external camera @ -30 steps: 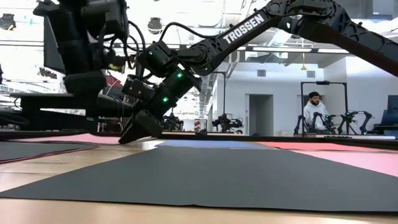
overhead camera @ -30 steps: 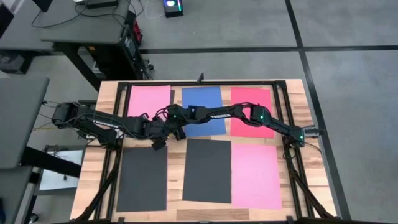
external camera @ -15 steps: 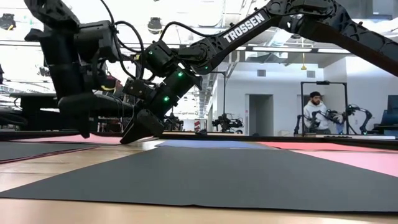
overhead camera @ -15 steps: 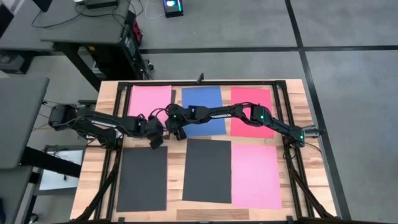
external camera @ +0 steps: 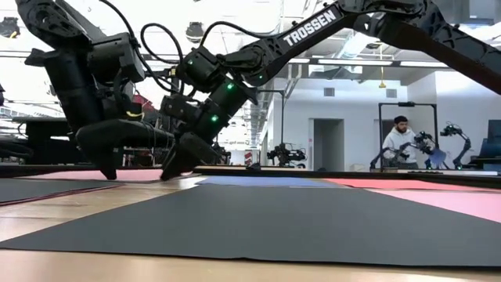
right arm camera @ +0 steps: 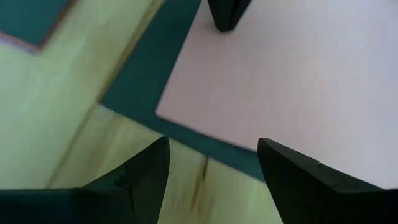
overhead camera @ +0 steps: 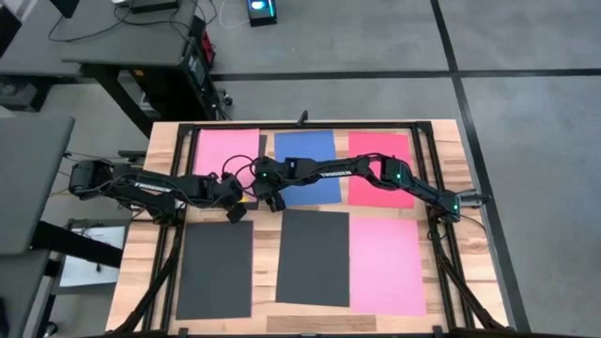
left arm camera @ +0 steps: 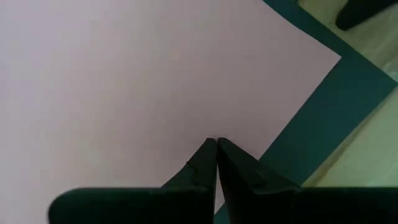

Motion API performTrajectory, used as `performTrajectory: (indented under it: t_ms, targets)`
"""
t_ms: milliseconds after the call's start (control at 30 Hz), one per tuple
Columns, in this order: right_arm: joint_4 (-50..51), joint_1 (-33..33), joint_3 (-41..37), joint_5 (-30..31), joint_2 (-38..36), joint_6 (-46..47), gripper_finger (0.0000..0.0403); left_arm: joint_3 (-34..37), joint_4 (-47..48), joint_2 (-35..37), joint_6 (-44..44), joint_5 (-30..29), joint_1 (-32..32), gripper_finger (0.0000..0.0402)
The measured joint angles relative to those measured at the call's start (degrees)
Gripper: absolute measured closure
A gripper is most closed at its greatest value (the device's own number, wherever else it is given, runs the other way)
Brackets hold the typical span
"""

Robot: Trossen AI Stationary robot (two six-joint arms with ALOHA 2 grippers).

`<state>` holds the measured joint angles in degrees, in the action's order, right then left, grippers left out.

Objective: Organize paper
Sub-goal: Stack the pink paper on top of the pink paper

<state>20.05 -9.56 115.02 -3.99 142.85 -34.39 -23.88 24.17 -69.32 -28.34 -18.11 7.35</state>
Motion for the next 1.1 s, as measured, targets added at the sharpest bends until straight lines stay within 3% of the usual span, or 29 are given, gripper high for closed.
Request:
performTrajectory:
  t_ms: [333,567,1100]
  targets:
    - [-1.98,0.19,-0.09,-0.01,-0.09,-1.73,0.017,0.13,-3.4,-0.09,0.46,2.75,0.0,0.0402]
    - [-1.05,-0.18,-0.5,4.16,-0.16,-6.14,0.017,0.12,-3.06,-0.09,0.66,2.82,0.0,0.0402]
    - [-1.57,0.15,-0.62,4.87,-0.17,-10.7,0.017,0.13,-3.26,-0.09,0.79,3.05,-0.02,0.0402]
